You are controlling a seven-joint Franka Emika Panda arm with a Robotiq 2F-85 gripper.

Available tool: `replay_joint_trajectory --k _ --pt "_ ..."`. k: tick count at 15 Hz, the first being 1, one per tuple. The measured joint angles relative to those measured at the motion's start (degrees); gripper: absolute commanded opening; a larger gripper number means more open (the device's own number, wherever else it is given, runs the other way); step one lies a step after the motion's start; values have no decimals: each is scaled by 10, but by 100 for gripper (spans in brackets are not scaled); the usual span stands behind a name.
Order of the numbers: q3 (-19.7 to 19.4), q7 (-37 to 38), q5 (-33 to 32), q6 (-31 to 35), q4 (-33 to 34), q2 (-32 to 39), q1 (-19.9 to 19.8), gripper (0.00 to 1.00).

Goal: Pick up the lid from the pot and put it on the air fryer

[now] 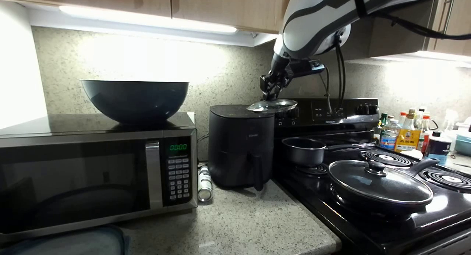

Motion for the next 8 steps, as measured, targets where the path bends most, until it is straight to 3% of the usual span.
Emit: replay_joint_trajectory --k 8 --pt "29 -129 117 56 -9 17 -11 23"
